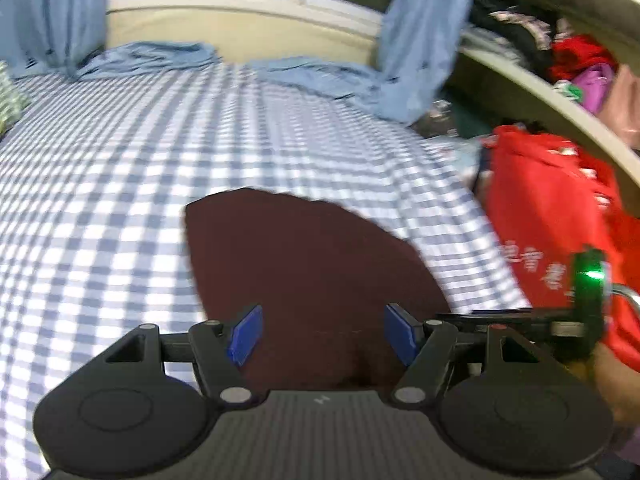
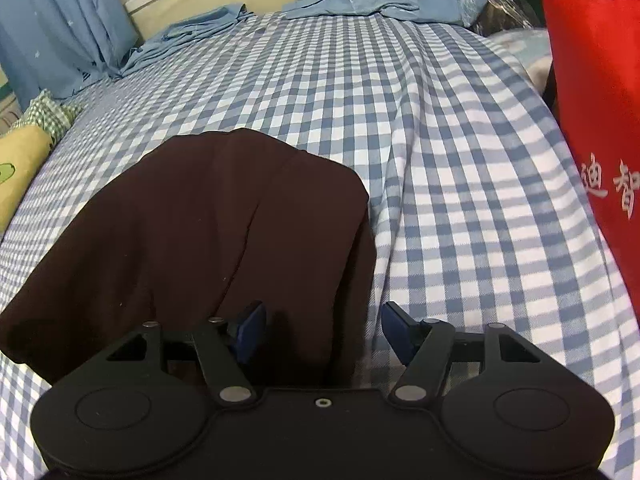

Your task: Fold small clothes

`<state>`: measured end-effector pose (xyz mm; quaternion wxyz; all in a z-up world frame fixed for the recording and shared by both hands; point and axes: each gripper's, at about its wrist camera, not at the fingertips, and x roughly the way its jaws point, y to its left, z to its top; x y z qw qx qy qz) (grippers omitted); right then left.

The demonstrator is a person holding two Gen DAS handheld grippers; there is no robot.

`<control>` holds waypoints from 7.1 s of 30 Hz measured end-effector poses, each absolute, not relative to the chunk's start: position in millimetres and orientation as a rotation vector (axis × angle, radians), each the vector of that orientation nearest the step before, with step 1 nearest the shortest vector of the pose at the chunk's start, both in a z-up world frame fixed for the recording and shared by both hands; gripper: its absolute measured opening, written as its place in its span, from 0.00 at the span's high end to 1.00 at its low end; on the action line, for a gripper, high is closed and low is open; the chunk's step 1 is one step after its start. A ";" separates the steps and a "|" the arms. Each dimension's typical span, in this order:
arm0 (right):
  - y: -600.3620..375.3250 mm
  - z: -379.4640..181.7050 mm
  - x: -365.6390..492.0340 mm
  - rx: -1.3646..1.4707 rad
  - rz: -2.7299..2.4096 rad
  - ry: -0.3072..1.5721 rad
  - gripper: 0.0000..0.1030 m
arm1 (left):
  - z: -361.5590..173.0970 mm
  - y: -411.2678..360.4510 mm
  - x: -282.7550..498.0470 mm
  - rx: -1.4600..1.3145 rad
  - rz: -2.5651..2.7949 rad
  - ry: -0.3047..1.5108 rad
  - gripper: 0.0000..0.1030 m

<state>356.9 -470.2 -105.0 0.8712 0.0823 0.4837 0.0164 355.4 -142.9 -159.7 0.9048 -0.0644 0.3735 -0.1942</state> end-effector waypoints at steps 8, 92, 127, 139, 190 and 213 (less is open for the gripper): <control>-468.7 -108.3 353.9 0.199 0.049 1.028 0.77 | -192.3 -123.8 375.3 -0.186 -0.397 0.884 0.31; -497.8 -142.7 456.4 0.306 0.201 1.006 0.07 | -253.9 -95.8 447.8 -0.236 -0.244 1.045 0.01; -489.1 -186.1 456.0 0.452 0.184 1.122 0.00 | -313.6 -106.3 490.0 -0.307 -0.319 1.180 0.00; -479.2 -182.6 453.4 0.427 0.147 1.109 0.21 | -316.5 -119.5 497.5 -0.274 -0.299 1.207 0.00; -281.9 -118.2 441.5 0.365 0.114 1.096 0.68 | -256.5 17.9 503.9 -0.109 -0.293 1.132 0.62; -280.1 -41.1 329.8 0.184 0.080 0.773 0.01 | -199.1 23.8 405.1 -0.049 -0.165 0.886 0.01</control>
